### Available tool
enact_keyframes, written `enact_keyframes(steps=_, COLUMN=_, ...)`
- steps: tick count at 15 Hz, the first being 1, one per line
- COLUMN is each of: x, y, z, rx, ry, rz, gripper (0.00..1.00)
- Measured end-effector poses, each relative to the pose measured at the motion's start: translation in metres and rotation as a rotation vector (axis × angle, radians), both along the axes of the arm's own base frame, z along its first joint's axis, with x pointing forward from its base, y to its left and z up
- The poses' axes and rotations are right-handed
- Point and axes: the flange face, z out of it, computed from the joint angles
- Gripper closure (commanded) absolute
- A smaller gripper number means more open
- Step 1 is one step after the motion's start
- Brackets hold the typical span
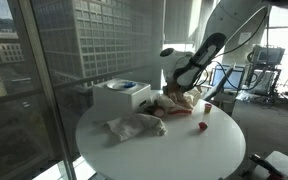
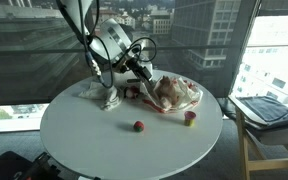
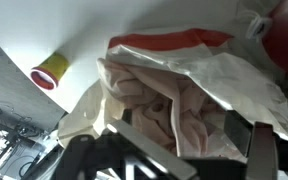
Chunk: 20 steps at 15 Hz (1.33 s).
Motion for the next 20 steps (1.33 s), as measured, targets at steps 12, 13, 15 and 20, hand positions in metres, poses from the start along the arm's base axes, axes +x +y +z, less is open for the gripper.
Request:
enact_keyframes(steps=12, x=-0.038, y=-0.012, z=0.007, rx=0.197, ry=0.257, rz=0.448, gripper=0.0)
enact_keyframes(steps=13, x=-0.037, y=-0.014, z=0.003, rx=0.196, ry=0.279, rz=0.494, gripper=0.0)
enact_keyframes(steps=15, x=-0.03, y=-0.021, z=-0.003, rx=0.182, ry=0.312, rz=0.572, gripper=0.0)
enact_keyframes(steps=20, x=-0.001, y=-0.034, z=-0.025, rx=0.115, ry=0.337, rz=0.675, gripper=0.0)
